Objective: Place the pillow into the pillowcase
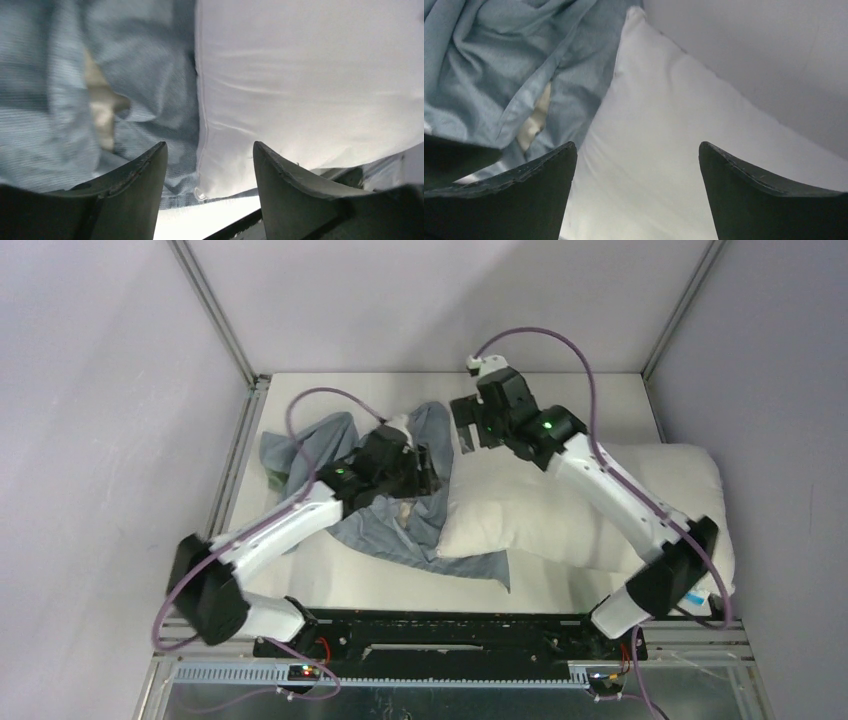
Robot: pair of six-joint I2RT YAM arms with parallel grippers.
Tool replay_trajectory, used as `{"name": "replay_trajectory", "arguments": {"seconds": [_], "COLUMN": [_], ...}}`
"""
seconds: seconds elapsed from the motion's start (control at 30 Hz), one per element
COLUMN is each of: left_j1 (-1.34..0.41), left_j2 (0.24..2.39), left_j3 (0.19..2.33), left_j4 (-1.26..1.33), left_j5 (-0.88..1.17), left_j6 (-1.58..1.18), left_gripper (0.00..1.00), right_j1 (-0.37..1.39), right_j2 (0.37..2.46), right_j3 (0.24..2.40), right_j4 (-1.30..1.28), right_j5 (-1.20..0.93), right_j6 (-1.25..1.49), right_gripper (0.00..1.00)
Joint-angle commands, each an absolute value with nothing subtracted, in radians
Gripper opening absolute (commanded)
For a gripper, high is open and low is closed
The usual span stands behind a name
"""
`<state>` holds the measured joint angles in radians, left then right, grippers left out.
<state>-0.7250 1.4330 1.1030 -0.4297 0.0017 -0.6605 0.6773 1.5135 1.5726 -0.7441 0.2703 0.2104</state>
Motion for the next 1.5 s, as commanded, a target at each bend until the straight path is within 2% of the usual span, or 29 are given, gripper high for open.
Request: {"name": "replay_trajectory", "arguments": {"seconds": [0.0,0.2,0.27,0.3,0.33,0.37,0.43,0.5,0.77,0.93,1.1,1.17,1.23,1.27,1.33,1.37,1.47], "left_j1": [-0.608,-0.495,-0.483,-0.479,-0.476,-0.475,-0.472,-0.472,-0.459,-0.446,-0.441,-0.440,-0.438,-0.436,-0.429,-0.425,-0.407], "left_j2": [1.252,1.358,1.464,1.512,1.561,1.601,1.678,1.740,1.906,1.959,1.986,1.990,1.989,1.984,1.963,1.945,1.864], "left_j3": [1.033,1.120,1.176,1.209,1.242,1.267,1.333,1.382,1.490,1.510,1.520,1.523,1.530,1.531,1.523,1.517,1.478], "left_j4": [-0.422,-0.446,-0.452,-0.464,-0.475,-0.477,-0.493,-0.505,-0.533,-0.521,-0.489,-0.482,-0.491,-0.497,-0.508,-0.513,-0.514], "left_j5": [-0.119,-0.130,-0.152,-0.157,-0.166,-0.175,-0.178,-0.195,-0.210,-0.167,-0.117,-0.100,-0.108,-0.115,-0.133,-0.147,-0.176], "left_j6": [-0.705,-0.637,-0.616,-0.606,-0.593,-0.584,-0.565,-0.551,-0.517,-0.516,-0.519,-0.520,-0.516,-0.513,-0.509,-0.507,-0.513], "left_gripper": [0.69,0.72,0.72,0.72,0.72,0.72,0.73,0.73,0.71,0.66,0.61,0.54,0.43,0.34,0.10,0.03,0.00], "right_j1": [0.706,0.707,0.690,0.682,0.678,0.676,0.674,0.670,0.619,0.576,0.516,0.500,0.488,0.481,0.469,0.467,0.471], "right_j2": [1.716,1.962,2.011,2.031,2.043,2.050,2.030,1.976,1.717,1.733,1.777,1.773,1.765,1.761,1.755,1.753,1.748], "right_j3": [1.704,1.773,1.777,1.777,1.778,1.783,1.793,1.789,1.832,1.937,1.914,1.877,1.839,1.823,1.786,1.768,1.716], "right_j4": [-0.757,-0.807,-0.811,-0.807,-0.802,-0.803,-0.813,-0.810,-0.705,-0.633,-0.546,-0.501,-0.465,-0.446,-0.409,-0.394,-0.363], "right_j5": [0.376,0.502,0.517,0.516,0.514,0.510,0.508,0.498,0.248,0.043,-0.137,-0.193,-0.239,-0.269,-0.333,-0.351,-0.411], "right_j6": [0.151,0.165,0.186,0.190,0.189,0.191,0.198,0.210,0.231,0.273,0.356,0.385,0.405,0.421,0.441,0.447,0.460], "right_gripper": [0.95,0.99,0.94,0.88,0.78,0.65,0.26,0.01,0.00,0.00,0.00,0.00,0.00,0.00,0.00,0.00,0.00]}}
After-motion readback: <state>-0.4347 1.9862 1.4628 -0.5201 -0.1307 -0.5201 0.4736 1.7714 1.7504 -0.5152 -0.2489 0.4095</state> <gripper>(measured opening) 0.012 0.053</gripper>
